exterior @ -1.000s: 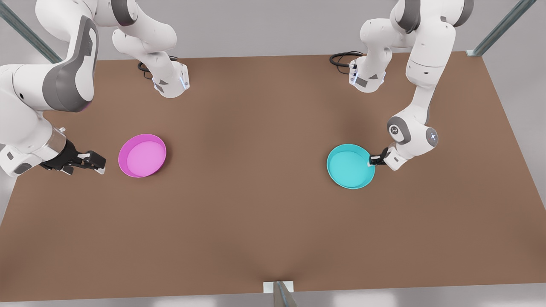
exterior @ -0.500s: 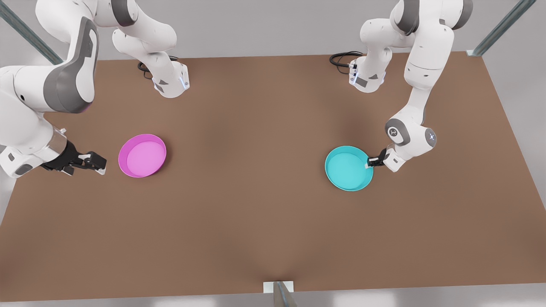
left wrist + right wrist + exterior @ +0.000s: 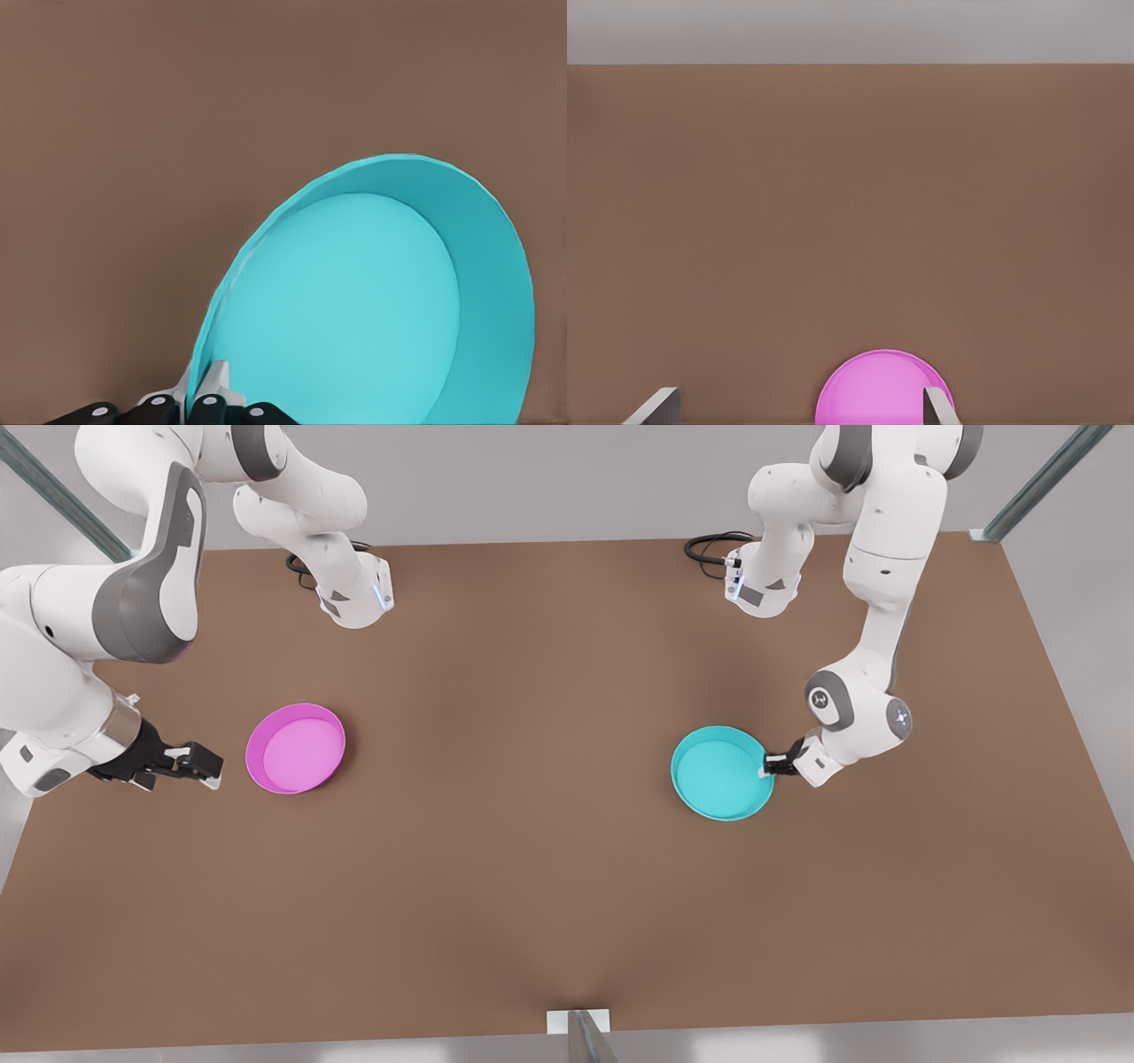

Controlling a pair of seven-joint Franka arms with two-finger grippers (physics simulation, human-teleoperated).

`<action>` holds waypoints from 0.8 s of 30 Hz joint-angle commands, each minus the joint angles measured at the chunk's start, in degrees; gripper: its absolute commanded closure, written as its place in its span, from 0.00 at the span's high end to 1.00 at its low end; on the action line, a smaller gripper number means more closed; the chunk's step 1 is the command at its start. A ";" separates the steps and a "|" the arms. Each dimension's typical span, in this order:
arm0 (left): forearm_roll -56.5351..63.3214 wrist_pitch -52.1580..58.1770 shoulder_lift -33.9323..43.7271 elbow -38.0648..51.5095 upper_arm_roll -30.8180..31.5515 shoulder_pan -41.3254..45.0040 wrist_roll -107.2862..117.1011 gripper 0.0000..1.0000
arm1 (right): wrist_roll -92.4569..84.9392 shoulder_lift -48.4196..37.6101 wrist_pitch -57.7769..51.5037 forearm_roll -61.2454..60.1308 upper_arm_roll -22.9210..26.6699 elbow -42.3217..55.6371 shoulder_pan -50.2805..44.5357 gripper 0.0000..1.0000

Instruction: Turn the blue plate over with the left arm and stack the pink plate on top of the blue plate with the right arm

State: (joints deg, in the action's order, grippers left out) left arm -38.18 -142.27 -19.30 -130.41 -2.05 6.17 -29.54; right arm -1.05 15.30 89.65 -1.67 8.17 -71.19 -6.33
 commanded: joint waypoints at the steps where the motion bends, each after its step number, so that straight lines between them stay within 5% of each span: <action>1: -4.71 0.15 0.05 0.06 0.03 -0.02 -0.35 0.21 | 0.00 -0.01 0.00 0.00 0.00 0.00 0.00 1.00; 15: -3.65 8.14 2.25 6.48 -0.15 0.25 2.46 0.21 | 0.00 0.52 0.00 0.00 -0.08 0.00 0.00 1.00; 24: 8.57 19.58 1.02 17.73 -0.06 1.39 17.32 0.21 | 0.00 0.52 0.00 0.00 0.00 0.00 0.00 1.00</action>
State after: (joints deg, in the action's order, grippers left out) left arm -26.58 -122.77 -18.35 -112.60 -2.11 7.72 -11.52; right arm -1.05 15.83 89.65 -1.67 8.16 -71.19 -6.35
